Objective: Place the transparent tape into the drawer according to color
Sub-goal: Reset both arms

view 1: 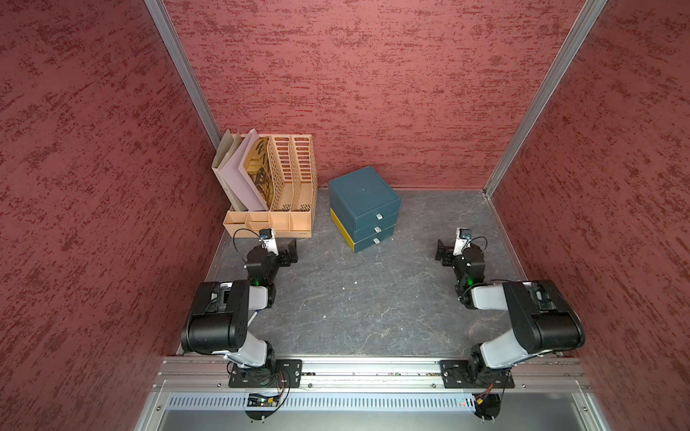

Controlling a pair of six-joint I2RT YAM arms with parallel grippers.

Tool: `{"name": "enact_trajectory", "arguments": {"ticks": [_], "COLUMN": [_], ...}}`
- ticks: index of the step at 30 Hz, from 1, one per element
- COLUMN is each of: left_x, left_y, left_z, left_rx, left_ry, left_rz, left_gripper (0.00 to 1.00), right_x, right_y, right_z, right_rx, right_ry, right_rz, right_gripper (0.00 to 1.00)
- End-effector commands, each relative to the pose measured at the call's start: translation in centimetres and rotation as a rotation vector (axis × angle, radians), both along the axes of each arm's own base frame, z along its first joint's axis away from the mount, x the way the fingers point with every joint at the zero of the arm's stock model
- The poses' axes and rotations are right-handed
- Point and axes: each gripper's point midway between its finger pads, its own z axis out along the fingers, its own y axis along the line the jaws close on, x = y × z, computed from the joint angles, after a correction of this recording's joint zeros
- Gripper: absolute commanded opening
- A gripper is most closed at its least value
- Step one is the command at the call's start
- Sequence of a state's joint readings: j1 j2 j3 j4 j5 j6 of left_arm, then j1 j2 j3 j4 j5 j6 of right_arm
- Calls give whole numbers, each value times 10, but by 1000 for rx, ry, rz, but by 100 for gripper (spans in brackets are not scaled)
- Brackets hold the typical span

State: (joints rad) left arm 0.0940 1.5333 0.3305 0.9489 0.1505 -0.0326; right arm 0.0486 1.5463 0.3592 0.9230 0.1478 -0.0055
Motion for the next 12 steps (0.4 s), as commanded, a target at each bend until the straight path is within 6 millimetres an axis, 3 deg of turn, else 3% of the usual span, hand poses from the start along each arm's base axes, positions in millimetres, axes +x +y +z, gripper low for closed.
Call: {"name": "enact_trajectory", "arguments": {"ticks": [1,12], "left_x": [-3,4], "left_y": [8,2], "left_z": [10,8], "left_rx": [-22,9], "left_ry": [-54,-20], "left_rz": [19,12], "left_gripper": [100,100], "right_x": [0,5], "right_y": [-9,0], "right_z": [11,9], "right_rx": [15,7], "right_ry": [-59,-33], "right_rz": [-50,1], "right_gripper": [98,99]}}
